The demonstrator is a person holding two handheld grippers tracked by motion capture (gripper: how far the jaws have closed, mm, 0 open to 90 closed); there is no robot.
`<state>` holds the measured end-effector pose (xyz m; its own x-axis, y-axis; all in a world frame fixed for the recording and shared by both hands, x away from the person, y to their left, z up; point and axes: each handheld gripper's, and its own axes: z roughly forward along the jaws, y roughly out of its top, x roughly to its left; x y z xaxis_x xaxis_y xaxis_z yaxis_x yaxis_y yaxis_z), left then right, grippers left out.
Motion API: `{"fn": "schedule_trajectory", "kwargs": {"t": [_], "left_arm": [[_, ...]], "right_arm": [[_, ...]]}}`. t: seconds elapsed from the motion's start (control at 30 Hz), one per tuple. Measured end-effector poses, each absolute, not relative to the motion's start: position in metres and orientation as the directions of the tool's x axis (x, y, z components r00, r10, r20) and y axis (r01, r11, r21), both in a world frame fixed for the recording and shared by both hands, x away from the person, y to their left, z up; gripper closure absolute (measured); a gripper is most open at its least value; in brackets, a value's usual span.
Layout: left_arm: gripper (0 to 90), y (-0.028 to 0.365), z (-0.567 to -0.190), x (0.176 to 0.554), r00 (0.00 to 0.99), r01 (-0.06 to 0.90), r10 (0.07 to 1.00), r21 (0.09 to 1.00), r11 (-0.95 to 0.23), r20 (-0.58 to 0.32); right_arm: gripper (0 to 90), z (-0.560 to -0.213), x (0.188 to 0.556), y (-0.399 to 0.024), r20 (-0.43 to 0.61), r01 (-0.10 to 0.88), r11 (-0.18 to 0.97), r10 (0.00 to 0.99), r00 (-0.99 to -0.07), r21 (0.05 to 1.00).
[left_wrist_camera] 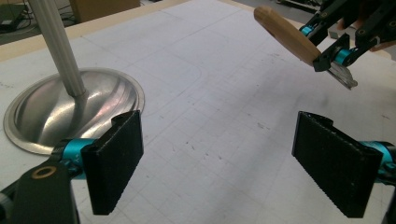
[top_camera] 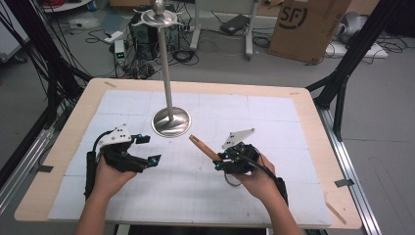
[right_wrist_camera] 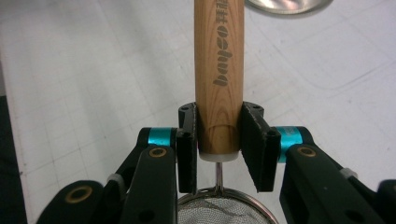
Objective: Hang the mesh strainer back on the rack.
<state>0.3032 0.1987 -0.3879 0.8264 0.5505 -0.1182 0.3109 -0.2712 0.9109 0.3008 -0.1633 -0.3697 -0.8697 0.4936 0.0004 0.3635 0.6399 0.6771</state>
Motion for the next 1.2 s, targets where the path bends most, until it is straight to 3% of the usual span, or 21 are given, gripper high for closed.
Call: {"fn": "schedule_trajectory", "kwargs": {"t": [1.2], "left_arm": [[16.9, 0.177, -0.358, 0.289, 0.882, 0.211, 0.467, 0.943, -0.257, -0.07]], "right_arm": [[68.9, -0.335, 0.296, -0.179, -0.009, 0.204, 0.534, 0.369, -0.929, 0.82]]}}
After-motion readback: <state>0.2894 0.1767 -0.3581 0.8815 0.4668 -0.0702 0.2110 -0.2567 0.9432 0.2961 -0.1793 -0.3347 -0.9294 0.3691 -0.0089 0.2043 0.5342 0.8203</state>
